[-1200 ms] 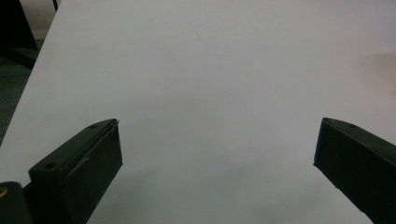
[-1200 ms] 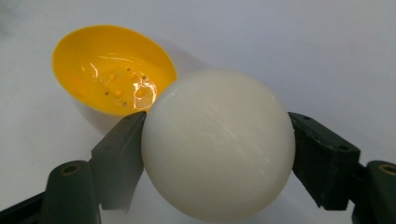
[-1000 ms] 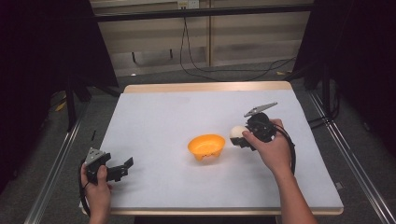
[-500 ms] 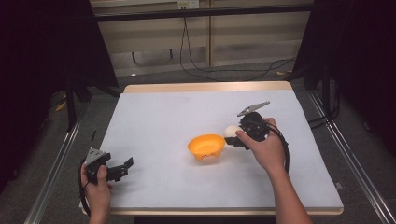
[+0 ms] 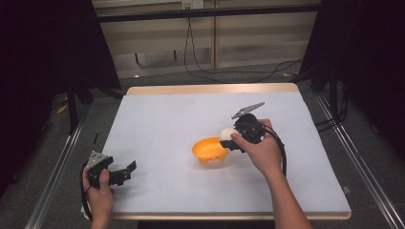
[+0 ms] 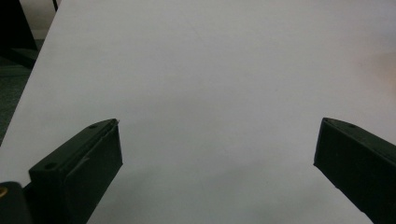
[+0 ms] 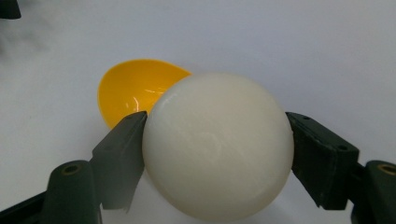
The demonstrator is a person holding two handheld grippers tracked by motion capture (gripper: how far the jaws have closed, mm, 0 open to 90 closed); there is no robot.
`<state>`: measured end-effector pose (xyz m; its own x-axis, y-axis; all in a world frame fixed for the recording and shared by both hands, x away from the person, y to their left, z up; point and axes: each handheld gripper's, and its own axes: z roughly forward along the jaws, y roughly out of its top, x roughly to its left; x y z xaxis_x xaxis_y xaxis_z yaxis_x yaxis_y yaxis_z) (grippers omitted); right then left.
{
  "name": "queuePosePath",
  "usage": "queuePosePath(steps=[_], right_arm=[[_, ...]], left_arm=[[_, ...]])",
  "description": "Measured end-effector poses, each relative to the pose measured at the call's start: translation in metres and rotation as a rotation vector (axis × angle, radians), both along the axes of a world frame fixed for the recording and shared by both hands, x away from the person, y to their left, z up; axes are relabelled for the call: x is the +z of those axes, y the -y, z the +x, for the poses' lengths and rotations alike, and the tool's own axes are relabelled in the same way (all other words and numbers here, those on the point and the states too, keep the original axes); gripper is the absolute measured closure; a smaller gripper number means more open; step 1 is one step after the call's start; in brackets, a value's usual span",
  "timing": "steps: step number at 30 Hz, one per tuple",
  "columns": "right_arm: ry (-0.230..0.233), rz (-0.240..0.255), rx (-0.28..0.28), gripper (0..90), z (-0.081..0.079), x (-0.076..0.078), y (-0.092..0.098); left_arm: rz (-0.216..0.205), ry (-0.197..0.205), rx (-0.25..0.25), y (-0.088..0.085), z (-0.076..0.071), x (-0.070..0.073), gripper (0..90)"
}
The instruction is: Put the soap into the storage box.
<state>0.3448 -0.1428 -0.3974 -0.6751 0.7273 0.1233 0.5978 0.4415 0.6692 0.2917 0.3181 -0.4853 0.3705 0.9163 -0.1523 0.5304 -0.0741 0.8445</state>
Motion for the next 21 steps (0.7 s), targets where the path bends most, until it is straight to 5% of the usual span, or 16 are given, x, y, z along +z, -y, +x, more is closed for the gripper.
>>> queuePosePath(steps=[21], right_arm=[[-0.022, -0.006, 0.049, 24.6, 0.003, -0.011, -0.036]], left_arm=[[0.004, 0.000, 0.001, 0.000, 0.000, 0.000, 0.9]])
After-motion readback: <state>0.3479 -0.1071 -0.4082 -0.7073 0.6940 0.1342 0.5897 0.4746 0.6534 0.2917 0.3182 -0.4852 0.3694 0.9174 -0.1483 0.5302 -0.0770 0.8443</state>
